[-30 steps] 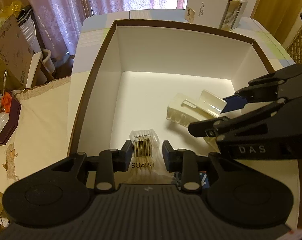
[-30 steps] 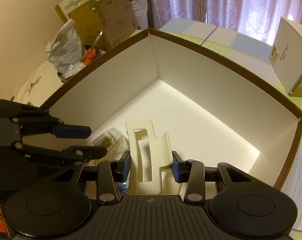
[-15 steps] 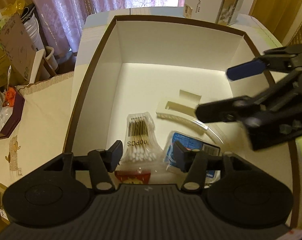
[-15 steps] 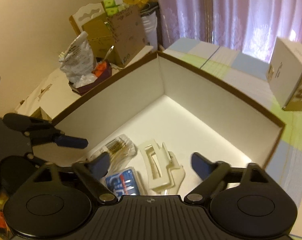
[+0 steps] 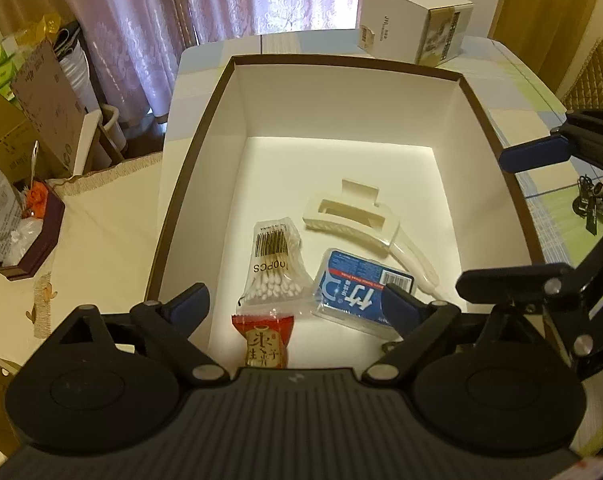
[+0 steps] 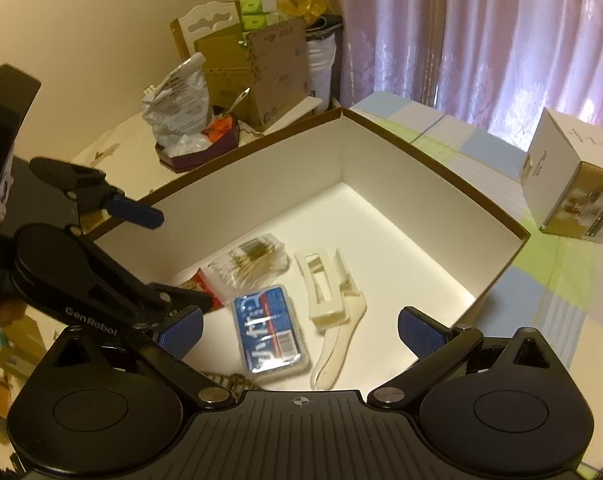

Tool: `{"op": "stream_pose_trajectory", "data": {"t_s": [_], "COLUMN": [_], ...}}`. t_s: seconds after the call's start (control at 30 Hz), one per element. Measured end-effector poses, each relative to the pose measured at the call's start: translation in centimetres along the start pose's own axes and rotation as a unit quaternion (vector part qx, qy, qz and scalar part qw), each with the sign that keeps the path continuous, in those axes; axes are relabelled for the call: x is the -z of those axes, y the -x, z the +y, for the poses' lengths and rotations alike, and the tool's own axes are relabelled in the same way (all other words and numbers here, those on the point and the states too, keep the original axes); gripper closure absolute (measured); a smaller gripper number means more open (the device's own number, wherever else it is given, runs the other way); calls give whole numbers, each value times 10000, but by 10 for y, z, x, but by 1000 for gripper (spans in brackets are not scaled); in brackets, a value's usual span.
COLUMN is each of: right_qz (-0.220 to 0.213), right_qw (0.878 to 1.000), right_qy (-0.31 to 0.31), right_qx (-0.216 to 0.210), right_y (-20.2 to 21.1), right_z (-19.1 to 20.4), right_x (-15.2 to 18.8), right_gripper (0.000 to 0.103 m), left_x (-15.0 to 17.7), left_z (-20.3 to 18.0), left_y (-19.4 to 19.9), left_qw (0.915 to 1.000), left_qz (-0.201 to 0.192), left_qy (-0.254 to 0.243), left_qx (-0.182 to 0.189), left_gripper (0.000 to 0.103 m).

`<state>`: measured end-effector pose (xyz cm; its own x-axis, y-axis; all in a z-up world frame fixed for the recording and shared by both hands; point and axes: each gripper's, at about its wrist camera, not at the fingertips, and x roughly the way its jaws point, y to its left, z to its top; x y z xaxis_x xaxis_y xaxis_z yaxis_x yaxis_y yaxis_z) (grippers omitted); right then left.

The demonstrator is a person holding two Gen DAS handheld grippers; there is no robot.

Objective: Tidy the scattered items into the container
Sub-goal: 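Open both grippers to drop the swab pack and clip into the box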

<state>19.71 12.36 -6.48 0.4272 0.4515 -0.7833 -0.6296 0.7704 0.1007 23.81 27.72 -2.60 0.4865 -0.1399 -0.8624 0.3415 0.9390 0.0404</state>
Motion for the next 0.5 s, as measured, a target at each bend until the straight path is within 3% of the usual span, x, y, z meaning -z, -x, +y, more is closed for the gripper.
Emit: {"op": "stream_pose_trajectory", "data": {"t_s": [0.5], "right_qz": [-115], "right_qw": [9998], "right_qy": [169], "right_qx": [-5], "right_y": [37], "right_z": [27], "right_x": [27], "right_gripper": [2], "left_x": [21], "left_z": [-17], "left_y": [39], "left_qw": [9998], "left_qz": [-187], "left_qy": [-72], "left_qx": [-77], "left_gripper": [6]}}
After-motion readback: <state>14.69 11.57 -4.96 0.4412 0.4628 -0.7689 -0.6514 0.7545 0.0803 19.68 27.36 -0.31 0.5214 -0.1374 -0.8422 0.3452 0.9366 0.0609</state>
